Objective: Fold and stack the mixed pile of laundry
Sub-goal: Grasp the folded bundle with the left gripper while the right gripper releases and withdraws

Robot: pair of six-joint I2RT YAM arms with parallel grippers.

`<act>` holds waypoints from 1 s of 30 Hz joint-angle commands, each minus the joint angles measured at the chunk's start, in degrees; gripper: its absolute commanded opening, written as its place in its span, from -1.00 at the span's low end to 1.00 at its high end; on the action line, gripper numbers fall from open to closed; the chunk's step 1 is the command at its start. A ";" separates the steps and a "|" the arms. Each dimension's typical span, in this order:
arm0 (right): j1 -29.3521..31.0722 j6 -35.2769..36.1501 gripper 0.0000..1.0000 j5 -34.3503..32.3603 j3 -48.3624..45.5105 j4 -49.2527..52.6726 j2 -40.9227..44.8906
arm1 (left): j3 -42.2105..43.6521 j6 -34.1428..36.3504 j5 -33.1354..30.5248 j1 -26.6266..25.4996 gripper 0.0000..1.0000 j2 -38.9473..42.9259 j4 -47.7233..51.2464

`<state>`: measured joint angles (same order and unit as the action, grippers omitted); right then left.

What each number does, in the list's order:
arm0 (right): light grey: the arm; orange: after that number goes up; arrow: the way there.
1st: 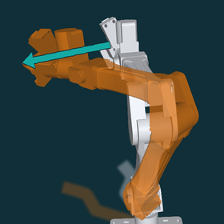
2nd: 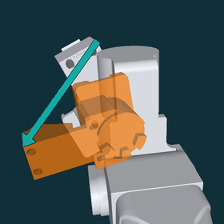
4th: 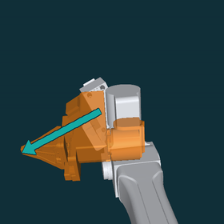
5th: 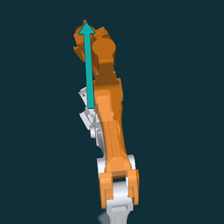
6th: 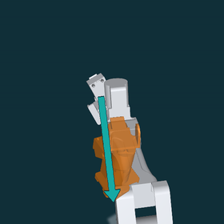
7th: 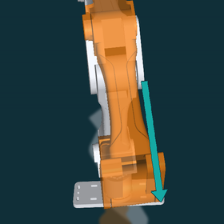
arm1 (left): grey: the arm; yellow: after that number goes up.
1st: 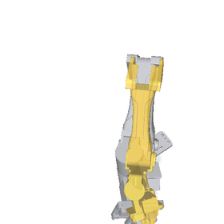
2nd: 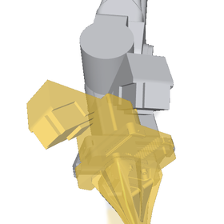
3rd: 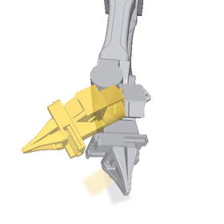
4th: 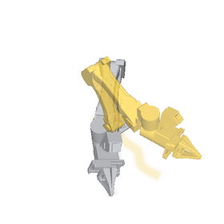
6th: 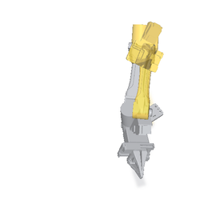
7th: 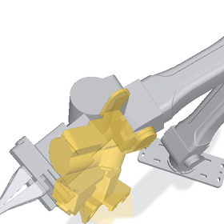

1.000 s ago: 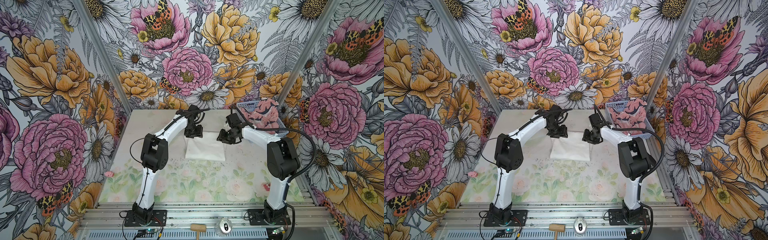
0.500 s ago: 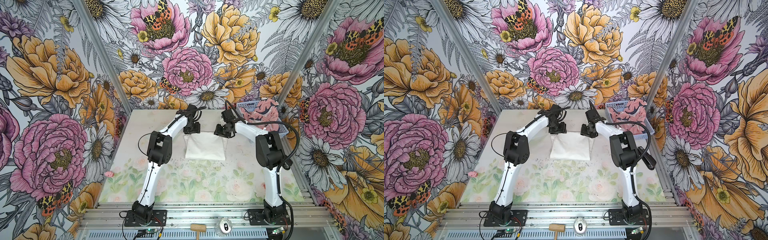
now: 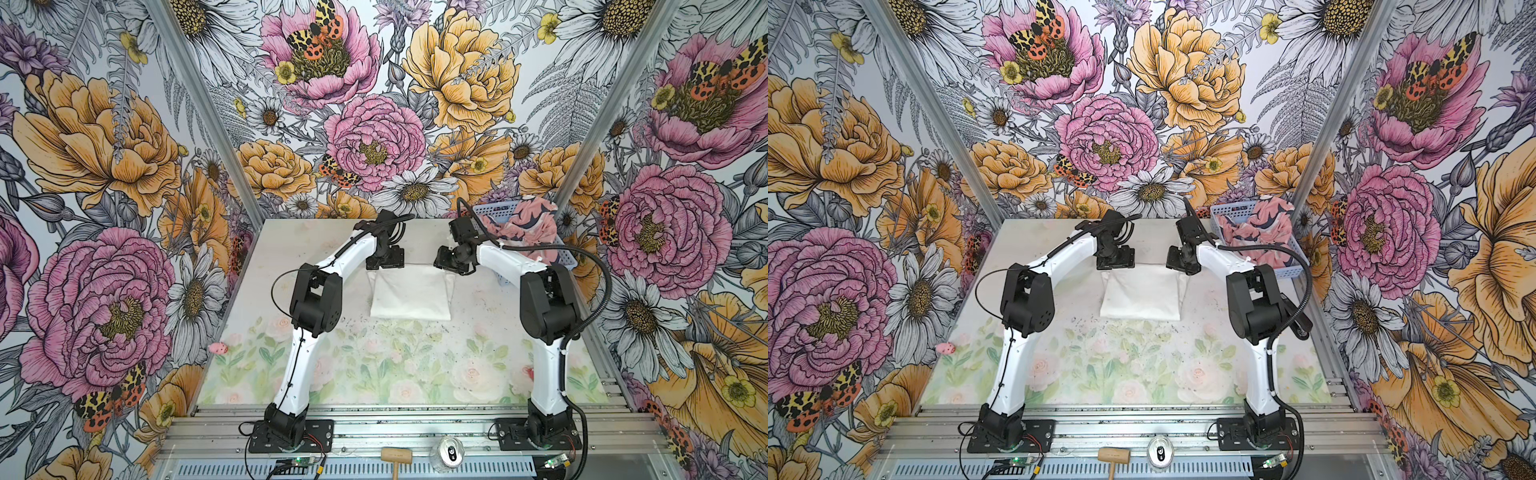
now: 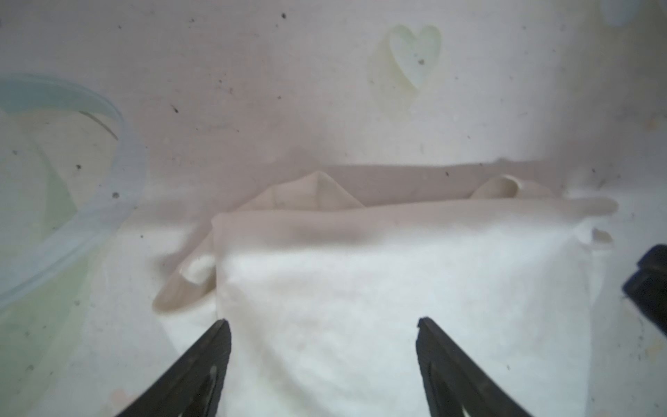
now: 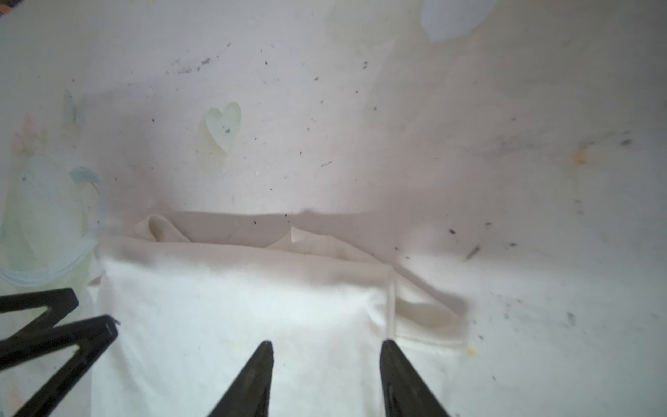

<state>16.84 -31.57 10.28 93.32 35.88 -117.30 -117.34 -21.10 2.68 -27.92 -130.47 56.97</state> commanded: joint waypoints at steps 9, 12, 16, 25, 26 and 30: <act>-3.79 1.95 0.24 -0.79 -14.90 1.09 21.27 | 10.35 -5.53 -4.78 -12.69 0.98 4.20 -4.76; -3.92 2.25 0.27 -0.75 -17.96 1.78 24.02 | 11.41 -5.76 -5.38 -13.47 0.98 2.03 -4.57; -3.97 2.06 0.29 -0.44 -21.16 1.88 26.65 | 14.86 -5.35 -6.72 -13.35 0.98 0.39 -4.41; -3.92 1.79 0.31 0.47 -22.15 2.24 29.13 | 26.94 -1.52 -8.63 -8.30 0.98 4.96 -4.59; -3.96 1.78 0.31 0.64 -21.98 2.32 29.22 | 28.42 -0.71 -8.97 -7.20 0.98 6.15 -4.76; -3.90 1.85 0.31 1.56 -21.86 2.77 30.17 | 35.60 4.76 -11.42 -0.07 0.98 11.51 -5.29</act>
<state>12.82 -30.33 10.85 70.67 38.11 -89.32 -87.00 -20.10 -4.14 -34.06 -118.93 46.41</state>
